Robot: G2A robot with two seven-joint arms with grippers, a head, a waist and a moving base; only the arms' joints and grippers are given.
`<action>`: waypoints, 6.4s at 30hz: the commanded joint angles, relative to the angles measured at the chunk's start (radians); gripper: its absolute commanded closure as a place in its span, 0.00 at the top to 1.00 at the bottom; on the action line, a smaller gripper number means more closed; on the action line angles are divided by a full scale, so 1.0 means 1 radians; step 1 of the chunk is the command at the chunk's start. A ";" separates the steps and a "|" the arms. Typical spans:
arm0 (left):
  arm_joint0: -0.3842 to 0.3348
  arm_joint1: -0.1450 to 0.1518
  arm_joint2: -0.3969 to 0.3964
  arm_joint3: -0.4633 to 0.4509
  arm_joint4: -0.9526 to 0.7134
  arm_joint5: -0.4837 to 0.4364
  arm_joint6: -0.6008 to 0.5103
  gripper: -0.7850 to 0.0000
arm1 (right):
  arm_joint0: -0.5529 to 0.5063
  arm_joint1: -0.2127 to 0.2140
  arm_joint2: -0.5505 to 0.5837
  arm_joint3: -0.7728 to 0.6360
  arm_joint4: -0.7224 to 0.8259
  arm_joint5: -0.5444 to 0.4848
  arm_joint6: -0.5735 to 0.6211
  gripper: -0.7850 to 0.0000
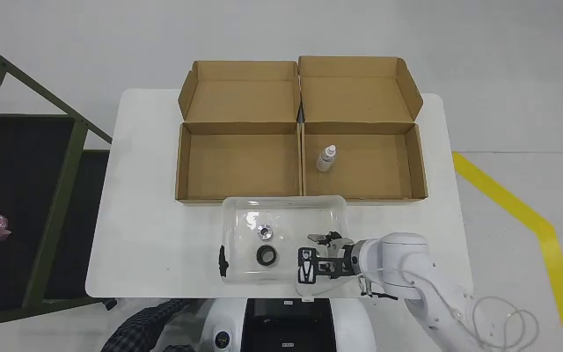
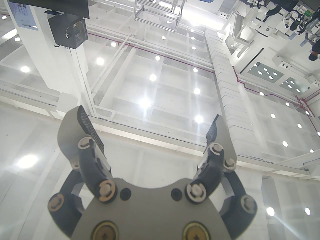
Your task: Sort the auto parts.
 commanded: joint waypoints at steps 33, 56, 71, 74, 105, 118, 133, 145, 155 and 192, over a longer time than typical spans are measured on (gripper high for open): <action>0.000 0.000 0.000 0.000 0.000 0.000 0.000 1.00 | 0.112 0.053 -0.035 -0.022 0.239 0.102 -0.042 0.00; 0.000 0.000 0.000 0.000 0.000 0.000 0.000 1.00 | -0.038 0.055 0.172 -0.004 0.579 0.234 -0.662 0.00; 0.000 0.000 0.000 0.000 0.000 0.000 0.000 1.00 | -0.078 0.058 0.262 0.043 0.888 0.169 -0.726 0.00; 0.000 0.000 0.000 0.000 0.000 0.000 0.000 1.00 | -0.089 0.059 0.285 0.042 0.919 0.161 -0.739 0.00; 0.000 0.000 0.000 0.000 0.000 0.000 0.000 1.00 | -0.145 0.052 0.378 0.016 0.673 0.309 -0.721 0.00; 0.000 0.000 0.000 0.000 0.000 0.000 0.000 1.00 | -0.166 0.055 0.394 0.021 0.344 0.455 -0.615 0.00; 0.000 0.000 0.000 0.000 0.000 0.000 0.000 1.00 | 0.025 0.037 0.265 0.149 0.259 0.559 -0.366 0.00; 0.000 0.000 0.000 0.000 0.000 0.000 0.000 1.00 | 0.195 0.011 0.148 0.290 0.192 0.600 -0.245 0.00; 0.000 0.000 0.000 0.000 0.000 0.000 0.000 1.00 | 0.288 -0.007 0.088 0.396 0.182 0.600 -0.160 0.00; 0.000 0.000 0.000 0.000 0.000 0.000 0.000 1.00 | 0.034 0.020 0.333 -0.043 0.260 0.558 -0.255 0.55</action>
